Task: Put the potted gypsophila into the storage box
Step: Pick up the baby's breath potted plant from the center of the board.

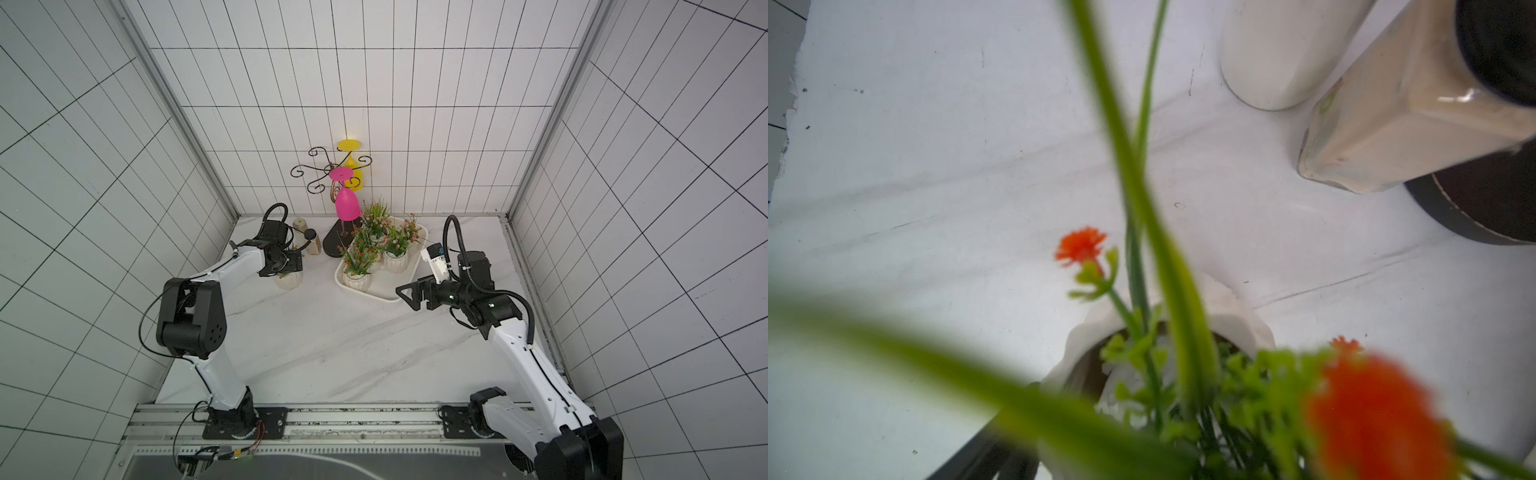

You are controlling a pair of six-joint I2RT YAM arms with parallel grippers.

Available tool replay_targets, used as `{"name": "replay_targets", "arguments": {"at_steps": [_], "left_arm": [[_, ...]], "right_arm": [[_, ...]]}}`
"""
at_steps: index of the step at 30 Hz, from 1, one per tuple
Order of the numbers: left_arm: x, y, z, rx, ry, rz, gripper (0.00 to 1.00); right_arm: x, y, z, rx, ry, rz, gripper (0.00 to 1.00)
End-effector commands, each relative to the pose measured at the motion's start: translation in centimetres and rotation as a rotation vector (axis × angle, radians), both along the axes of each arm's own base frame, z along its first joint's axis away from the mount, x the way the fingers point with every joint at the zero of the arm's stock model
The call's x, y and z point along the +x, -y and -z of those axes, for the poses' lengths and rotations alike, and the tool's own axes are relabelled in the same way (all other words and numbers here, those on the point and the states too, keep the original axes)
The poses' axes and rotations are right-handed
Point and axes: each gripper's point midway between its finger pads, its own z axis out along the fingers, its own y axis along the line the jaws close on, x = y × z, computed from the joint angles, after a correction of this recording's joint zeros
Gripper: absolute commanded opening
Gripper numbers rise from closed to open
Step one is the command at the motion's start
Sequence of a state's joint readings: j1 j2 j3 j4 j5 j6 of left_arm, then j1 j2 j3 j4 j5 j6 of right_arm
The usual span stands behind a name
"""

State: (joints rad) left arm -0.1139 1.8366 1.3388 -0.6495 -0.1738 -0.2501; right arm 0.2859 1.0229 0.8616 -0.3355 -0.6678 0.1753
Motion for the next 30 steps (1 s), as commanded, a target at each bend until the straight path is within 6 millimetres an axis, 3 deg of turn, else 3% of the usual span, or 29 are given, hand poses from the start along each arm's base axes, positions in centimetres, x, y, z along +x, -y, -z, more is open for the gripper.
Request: {"name": "replay_targets", "arguments": {"at_steps": [1, 19, 30], "left_arm": [[0.9, -0.3, 0.0, 0.011, 0.024, -0.006, 0.9], [0.8, 0.0, -0.6, -0.004, 0.033, 0.015, 0.77], [-0.4, 1.1, -3.7, -0.052, 0.085, 0.081, 0.72]], "right_arm": [[0.2, 0.0, -1.5, 0.019, 0.04, -0.009, 0.99], [0.4, -0.1, -1.4, 0.018, 0.033, -0.008, 0.99], [0.3, 0.1, -1.0, 0.009, 0.018, 0.0, 0.99]]}}
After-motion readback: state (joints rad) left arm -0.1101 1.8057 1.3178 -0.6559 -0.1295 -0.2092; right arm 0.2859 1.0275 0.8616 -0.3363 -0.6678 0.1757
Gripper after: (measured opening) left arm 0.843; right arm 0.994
